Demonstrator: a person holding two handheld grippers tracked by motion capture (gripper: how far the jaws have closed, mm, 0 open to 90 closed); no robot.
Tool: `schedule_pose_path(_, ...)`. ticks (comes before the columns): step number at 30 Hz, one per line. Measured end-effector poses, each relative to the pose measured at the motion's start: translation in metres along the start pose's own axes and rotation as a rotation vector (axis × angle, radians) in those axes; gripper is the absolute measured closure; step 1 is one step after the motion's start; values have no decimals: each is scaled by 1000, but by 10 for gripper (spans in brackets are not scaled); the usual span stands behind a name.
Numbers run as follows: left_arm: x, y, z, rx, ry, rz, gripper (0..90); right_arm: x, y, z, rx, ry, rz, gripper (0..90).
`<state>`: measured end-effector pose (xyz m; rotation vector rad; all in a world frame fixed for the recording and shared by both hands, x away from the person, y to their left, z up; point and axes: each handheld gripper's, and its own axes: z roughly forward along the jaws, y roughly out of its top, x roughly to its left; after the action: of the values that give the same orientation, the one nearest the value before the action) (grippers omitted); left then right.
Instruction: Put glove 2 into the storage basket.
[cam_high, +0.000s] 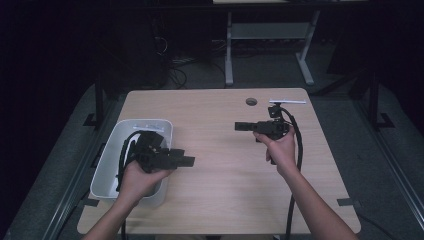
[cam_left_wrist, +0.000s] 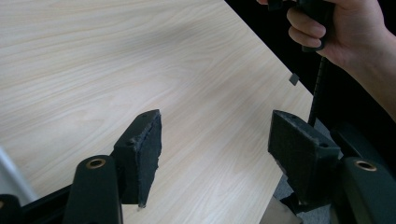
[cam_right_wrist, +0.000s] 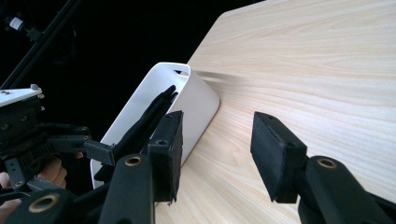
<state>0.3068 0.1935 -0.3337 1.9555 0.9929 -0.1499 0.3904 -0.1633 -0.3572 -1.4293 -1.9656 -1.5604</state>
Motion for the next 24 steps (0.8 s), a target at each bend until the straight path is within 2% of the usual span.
schedule_pose_path(9,-8,2,13,11,-1,11,310,-10,-6,-17,-5,-21,10,520)
schedule_pose_path(24,-22,1,38,43,-36,34,290,-31,-24,-44,-22,-51,39,505)
